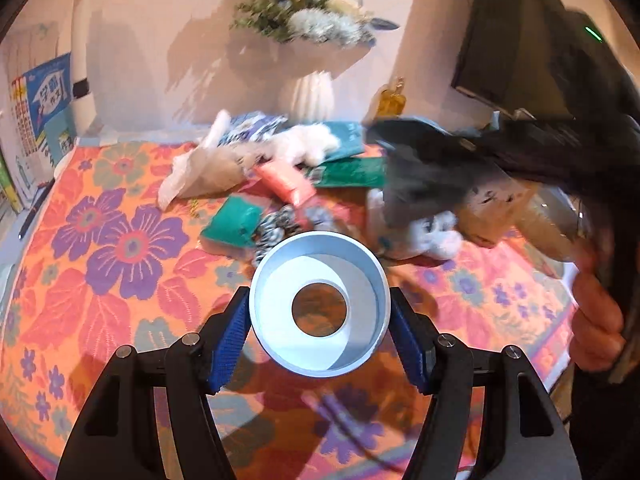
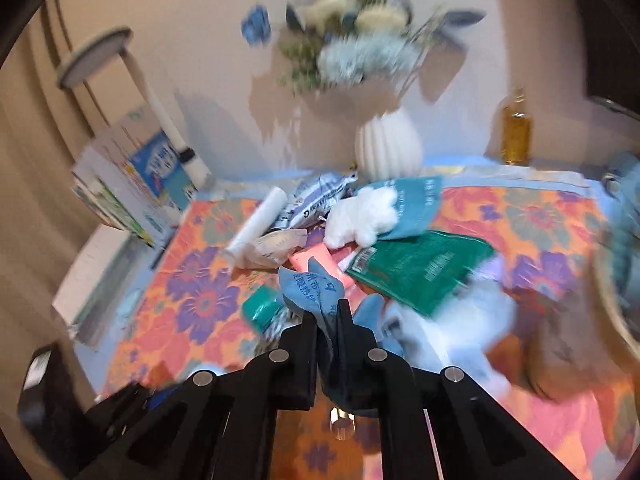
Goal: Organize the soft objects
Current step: 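Carry the cup and cloth in both tools toward the ribbed glass bowl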
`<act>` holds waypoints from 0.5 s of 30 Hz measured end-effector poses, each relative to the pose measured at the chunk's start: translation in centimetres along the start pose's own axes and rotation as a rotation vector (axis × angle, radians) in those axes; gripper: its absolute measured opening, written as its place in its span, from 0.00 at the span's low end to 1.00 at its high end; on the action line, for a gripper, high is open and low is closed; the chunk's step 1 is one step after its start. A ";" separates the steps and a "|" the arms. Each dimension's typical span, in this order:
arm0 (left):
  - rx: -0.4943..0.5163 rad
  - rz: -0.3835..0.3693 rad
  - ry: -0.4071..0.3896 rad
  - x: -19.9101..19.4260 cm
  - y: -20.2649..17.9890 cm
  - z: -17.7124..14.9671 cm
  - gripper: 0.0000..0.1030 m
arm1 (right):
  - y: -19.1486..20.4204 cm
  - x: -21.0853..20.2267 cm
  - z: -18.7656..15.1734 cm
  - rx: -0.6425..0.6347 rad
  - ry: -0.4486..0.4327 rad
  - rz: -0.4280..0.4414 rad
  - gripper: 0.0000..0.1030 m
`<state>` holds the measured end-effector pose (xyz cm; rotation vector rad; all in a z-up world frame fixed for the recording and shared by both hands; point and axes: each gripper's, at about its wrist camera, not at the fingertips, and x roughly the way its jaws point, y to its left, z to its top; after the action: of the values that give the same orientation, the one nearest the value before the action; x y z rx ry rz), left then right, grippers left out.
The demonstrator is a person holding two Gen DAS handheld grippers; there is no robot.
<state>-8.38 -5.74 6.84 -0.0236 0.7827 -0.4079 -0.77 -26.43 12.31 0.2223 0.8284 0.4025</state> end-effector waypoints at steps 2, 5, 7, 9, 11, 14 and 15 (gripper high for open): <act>0.011 -0.025 -0.006 -0.5 -1.0 0.0 0.62 | -0.7 -3.0 -2.3 0.016 -0.015 -0.003 0.08; 0.035 -0.044 0.003 -0.4 -2.4 -0.2 0.62 | -2.2 -5.0 -5.5 0.044 0.011 -0.049 0.08; 0.049 -0.051 0.017 0.0 -3.4 -0.4 0.62 | -3.6 -4.9 -7.6 0.070 0.054 -0.089 0.08; 0.059 -0.059 0.031 0.3 -4.4 -0.6 0.62 | -5.4 -3.9 -9.8 0.101 0.113 -0.106 0.08; 0.070 -0.058 0.039 0.6 -5.2 -0.8 0.62 | -6.9 -3.0 -11.3 0.132 0.154 -0.120 0.08; 0.081 -0.051 0.048 0.8 -6.0 -1.0 0.62 | -7.9 -2.5 -12.5 0.136 0.176 -0.155 0.20; 0.083 -0.048 0.049 0.9 -6.1 -1.0 0.62 | -8.0 -2.6 -12.6 0.130 0.171 -0.162 0.36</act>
<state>-10.65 -11.58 6.55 0.0452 0.8142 -0.4877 -9.72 -34.32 2.95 0.2417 1.0349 0.2177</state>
